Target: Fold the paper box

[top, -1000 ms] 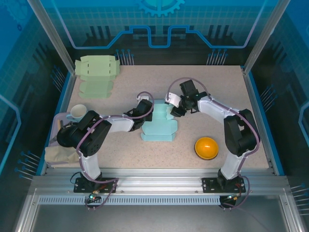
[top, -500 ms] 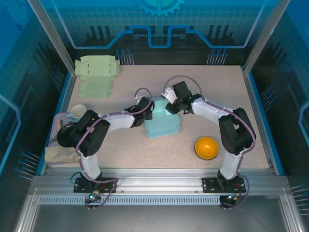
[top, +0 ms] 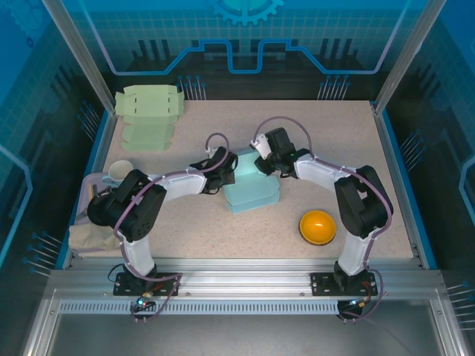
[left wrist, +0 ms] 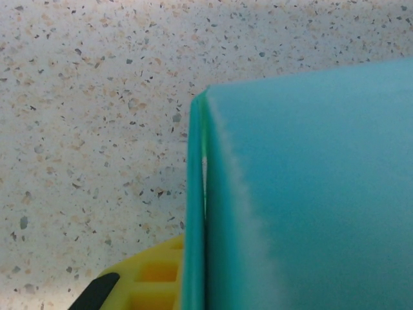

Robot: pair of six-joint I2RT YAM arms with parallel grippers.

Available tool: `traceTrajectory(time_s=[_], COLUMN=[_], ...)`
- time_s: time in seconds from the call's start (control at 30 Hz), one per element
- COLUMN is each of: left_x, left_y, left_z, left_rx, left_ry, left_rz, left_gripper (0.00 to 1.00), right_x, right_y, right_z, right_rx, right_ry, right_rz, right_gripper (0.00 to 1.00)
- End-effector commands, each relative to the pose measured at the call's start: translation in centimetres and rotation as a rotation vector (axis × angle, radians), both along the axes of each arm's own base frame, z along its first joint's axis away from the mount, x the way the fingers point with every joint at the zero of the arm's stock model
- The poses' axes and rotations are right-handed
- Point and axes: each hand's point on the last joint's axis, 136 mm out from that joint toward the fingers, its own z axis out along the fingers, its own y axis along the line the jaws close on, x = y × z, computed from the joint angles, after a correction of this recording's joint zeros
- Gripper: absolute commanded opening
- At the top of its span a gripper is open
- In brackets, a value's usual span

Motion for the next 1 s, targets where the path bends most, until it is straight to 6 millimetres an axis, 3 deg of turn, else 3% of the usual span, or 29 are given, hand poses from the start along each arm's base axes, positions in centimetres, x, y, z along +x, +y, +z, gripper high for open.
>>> traceTrajectory(time_s=[0.0, 0.23, 0.63, 0.73, 0.8, 0.97], left_x=[0.1, -0.2, -0.7, -0.6, -0.5, -0.2], left_y=[-1.7, 0.4, 1.2, 1.0, 0.8, 0.5], left_z=[2.9, 3.1, 2.6, 2.7, 2.9, 3.0], left_rx=[-0.083, -0.019, -0.009, -0.016, -0.02, -0.018], left_ry=[-0.005, 0.015, 0.038, 0.041, 0.041, 0.046], left_rz=[-0.008, 0.109, 0.161, 0.161, 0.156, 0.144], left_gripper=[0.08, 0.08, 0.08, 0.08, 0.08, 0.08], right_x=[0.7, 1.7, 1.4, 1.4, 1.3, 0.3], right_y=[-0.3, -7.2, -14.0, -14.1, -13.0, -6.3], right_z=[1.5, 0.9, 3.0, 2.9, 2.6, 2.4], right_rx=[0.015, -0.408, -0.564, -0.571, -0.478, -0.032], right_ry=[-0.063, -0.142, -0.216, -0.22, -0.182, -0.031], right_rz=[-0.07, -0.414, -0.682, -0.695, -0.667, -0.414], right_gripper=[0.28, 0.26, 0.28, 0.29, 0.31, 0.38])
